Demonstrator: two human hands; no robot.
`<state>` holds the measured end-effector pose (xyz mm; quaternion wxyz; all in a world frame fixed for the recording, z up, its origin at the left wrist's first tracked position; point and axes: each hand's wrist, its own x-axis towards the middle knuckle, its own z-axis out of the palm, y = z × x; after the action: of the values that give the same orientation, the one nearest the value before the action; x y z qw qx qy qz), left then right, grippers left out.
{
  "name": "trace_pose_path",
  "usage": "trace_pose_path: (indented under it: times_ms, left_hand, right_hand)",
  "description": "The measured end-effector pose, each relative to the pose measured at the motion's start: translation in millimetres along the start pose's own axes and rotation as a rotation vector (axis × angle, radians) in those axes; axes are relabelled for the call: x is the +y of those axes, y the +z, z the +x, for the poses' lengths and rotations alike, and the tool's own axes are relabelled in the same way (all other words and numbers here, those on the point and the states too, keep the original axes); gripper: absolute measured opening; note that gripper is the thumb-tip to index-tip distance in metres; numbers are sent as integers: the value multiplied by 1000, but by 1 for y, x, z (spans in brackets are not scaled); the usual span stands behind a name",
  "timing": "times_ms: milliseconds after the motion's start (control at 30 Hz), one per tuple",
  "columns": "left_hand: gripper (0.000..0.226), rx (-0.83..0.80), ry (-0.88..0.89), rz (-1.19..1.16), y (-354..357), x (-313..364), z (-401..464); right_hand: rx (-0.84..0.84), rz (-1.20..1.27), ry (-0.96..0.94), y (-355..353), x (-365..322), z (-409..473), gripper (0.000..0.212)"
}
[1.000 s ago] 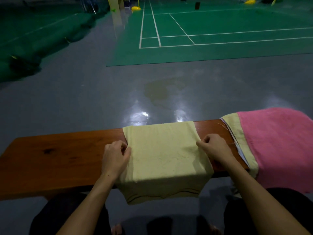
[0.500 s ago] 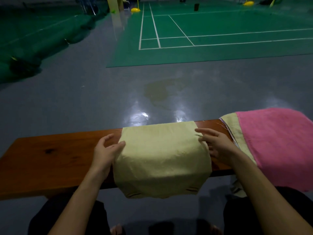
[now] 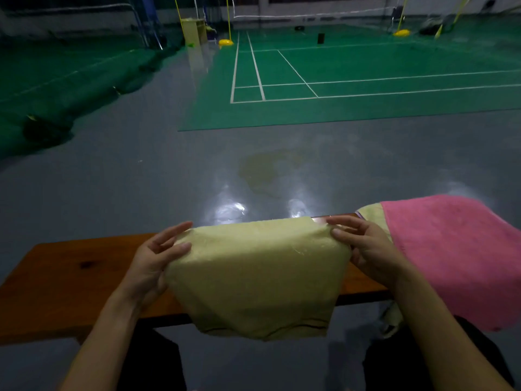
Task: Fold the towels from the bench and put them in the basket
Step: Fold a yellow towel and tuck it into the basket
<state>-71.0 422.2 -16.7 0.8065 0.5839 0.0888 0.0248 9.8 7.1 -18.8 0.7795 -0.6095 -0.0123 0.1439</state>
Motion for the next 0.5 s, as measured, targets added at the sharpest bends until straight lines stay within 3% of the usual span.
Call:
trace_pose_path:
  times_ms: [167,500]
  left_hand:
    - [47,28,94,84,10,35,-2]
    - [39,43,411,290,22,98,15]
  right_hand:
    - [-9,32,-136,13,-27,-8,32]
    - [91,-185,-372,42,-84,-12,35]
